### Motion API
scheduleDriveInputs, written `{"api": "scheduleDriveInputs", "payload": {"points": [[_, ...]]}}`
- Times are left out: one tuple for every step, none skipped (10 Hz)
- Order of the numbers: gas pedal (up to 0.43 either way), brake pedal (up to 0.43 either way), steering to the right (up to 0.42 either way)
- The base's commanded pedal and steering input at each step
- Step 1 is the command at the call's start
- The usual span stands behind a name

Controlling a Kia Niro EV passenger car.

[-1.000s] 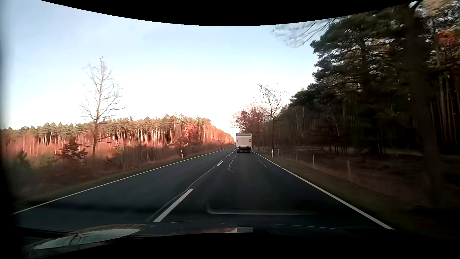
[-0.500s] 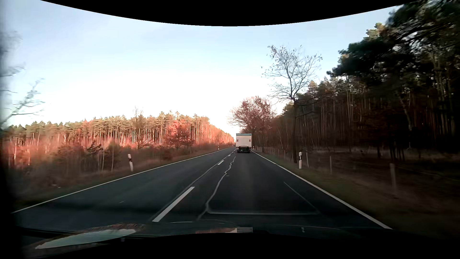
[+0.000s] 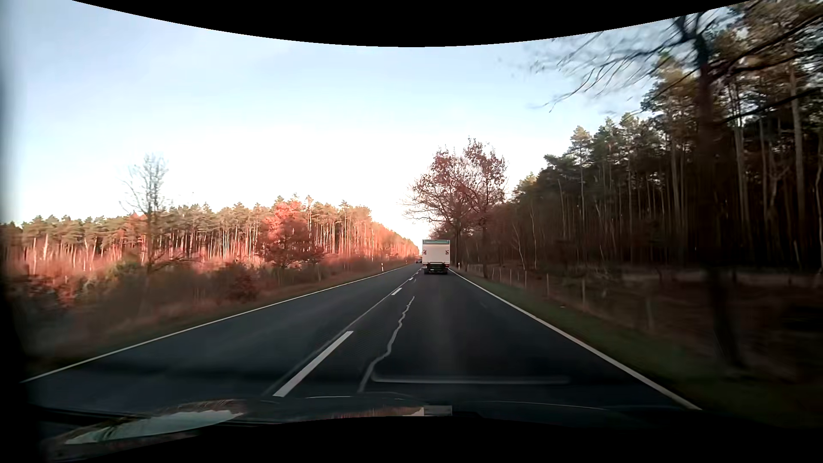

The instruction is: Follow the waypoints while adhering to traffic rules and regulations

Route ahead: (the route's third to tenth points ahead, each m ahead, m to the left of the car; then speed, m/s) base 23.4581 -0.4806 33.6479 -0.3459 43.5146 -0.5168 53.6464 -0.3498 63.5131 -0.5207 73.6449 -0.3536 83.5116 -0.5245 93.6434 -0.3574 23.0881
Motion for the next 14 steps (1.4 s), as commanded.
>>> {"api": "scheduleDriveInputs", "payload": {"points": [[0.13,0.0,-0.001],[0.13,0.0,-0.001],[0.13,0.0,-0.001],[0.13,0.0,-0.001],[0.13,0.0,-0.002],[0.13,0.0,-0.001],[0.13,0.0,-0.001],[0.13,0.0,-0.001],[0.13,0.0,-0.001],[0.13,0.0,-0.001],[0.138,0.0,-0.001],[0.138,0.0,-0.001],[0.15,0.0,-0.001],[0.15,0.0,-0.001]]}}
